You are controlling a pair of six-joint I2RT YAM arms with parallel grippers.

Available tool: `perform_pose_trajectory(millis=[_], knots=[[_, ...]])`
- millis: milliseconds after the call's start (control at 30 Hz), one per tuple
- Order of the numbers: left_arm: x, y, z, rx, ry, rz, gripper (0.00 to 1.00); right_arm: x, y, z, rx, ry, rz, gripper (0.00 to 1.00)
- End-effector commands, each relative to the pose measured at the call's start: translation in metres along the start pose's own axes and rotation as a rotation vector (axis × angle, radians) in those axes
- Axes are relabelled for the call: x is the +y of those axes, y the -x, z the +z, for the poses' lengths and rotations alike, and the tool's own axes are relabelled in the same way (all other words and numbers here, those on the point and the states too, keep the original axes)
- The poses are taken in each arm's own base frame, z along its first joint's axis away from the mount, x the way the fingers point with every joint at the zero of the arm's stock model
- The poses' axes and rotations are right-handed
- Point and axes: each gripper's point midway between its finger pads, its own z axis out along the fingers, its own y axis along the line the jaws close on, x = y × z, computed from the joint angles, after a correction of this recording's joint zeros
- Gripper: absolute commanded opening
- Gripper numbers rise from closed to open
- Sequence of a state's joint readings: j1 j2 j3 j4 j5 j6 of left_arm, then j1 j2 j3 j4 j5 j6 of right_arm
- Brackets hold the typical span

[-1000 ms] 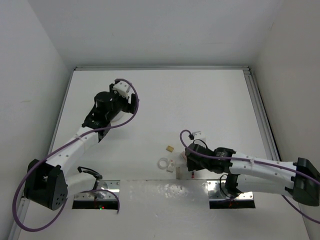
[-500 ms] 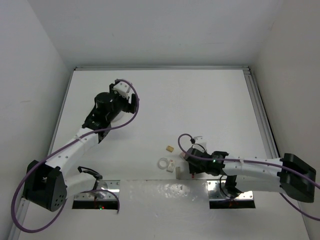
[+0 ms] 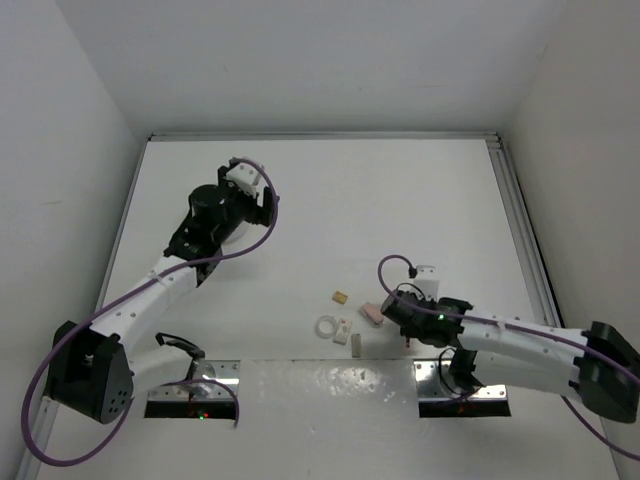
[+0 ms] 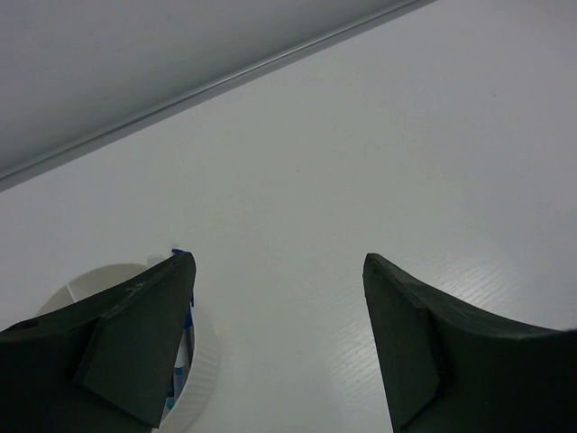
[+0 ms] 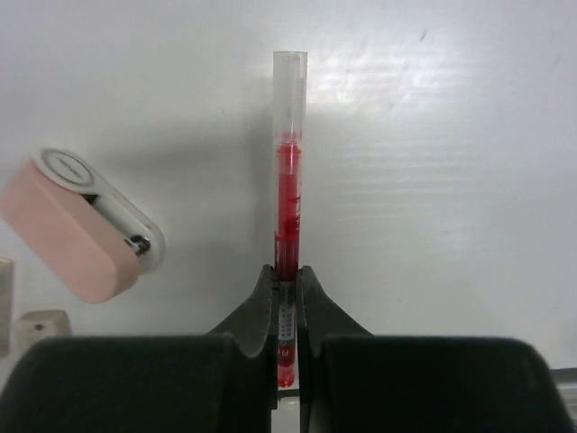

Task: Sort the stationery into containers
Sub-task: Pick up the pen from the corner of the board.

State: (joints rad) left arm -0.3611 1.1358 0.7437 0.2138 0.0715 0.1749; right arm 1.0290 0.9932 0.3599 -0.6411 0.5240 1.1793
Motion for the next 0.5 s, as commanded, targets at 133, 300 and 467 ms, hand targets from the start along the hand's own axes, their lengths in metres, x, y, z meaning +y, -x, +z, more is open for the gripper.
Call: perform_pose_trajectory(millis=[133,300,467], knots=[[-0.052,0.048,-0.012,-0.152,-0.291,0.000,0.78,0.020,0.134,-0.067,-0.450,0.065,-0.120,0.00],[-0.107,0.059,-0.036,-0.184,-0.624,-0.083,0.97,0.108,0.204,-0.127,-0.739,0.389,-0.387,0.00],[-0.143,0.062,-0.062,-0.154,-0.868,-0.219,0.92,0.190,0.227,-0.158,-0.890,0.648,-0.578,0.00]])
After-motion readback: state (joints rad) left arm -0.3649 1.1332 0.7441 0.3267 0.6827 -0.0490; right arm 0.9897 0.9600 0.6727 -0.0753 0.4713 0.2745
